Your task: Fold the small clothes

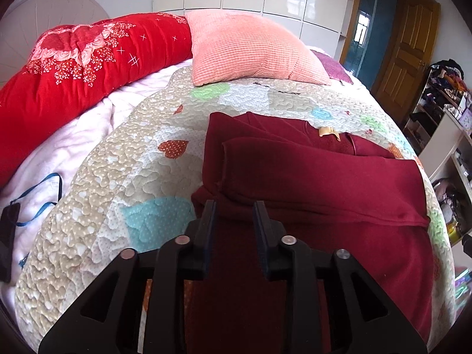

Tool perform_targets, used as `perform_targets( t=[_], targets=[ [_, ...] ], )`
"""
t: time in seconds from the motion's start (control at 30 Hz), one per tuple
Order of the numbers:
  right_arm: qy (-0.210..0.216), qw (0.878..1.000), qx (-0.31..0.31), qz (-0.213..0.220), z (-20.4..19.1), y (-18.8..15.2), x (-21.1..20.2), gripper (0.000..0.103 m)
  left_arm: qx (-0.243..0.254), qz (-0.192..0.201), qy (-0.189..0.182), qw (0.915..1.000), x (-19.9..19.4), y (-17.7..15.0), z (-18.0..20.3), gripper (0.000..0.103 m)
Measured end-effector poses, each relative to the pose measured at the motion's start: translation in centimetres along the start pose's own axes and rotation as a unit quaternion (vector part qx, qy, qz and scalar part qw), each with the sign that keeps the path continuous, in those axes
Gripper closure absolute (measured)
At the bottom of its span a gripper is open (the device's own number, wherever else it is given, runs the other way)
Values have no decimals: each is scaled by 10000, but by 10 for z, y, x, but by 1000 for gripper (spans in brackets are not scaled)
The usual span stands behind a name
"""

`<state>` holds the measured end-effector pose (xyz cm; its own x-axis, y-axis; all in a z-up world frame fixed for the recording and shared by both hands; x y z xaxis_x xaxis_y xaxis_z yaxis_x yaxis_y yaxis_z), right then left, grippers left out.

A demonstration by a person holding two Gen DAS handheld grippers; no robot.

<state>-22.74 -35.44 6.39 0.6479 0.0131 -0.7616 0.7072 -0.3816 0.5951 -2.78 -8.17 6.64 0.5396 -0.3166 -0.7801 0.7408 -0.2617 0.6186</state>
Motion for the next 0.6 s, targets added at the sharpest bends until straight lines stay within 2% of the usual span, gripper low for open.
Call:
perform_targets(
  t=[0.03, 0.07, 0.13, 0.43, 0.5, 0.57, 0.6],
  targets=[
    [37, 10000, -19, 3, -2, -3, -6, 59, -23, 27, -37, 10000, -6, -4, 0, 51],
    [50, 10000, -46, 21, -3, -7, -12, 58, -66, 92, -74, 9999, -13, -8, 0, 44],
    [22, 9999, -111, 103, -7, -13, -25, 58, -140, 204, -126, 9996, -26, -15, 0, 44],
    [-112, 9982, -561, 158, -22, -43, -75, 55, 15, 252, -106, 9996, -64, -48, 4, 44],
    [-109, 9981, -592, 153, -22, -51, -81, 51, 44, 263, -100, 9996, -69, -54, 5, 44],
    [-62, 9982, -572, 150, -21, -60, -82, 38, 48, 247, -110, 9996, -72, -60, 6, 44],
    [-24, 9984, -544, 134, -21, -65, -80, 37, 54, 237, -117, 9996, -74, -63, 6, 44]
  ],
)
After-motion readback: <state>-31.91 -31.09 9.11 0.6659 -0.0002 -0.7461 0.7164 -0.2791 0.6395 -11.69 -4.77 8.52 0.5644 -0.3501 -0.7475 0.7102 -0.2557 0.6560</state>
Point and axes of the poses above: each gripper's, at about its wrist camera, not at the fingertips, and x roughly the way its jaws point, z to its right, y to its top, the point moved 2 cm from there along x, roughly the way its jaws point, and after that the axes turned 4 degrees about -z, right-handed, at the moved point
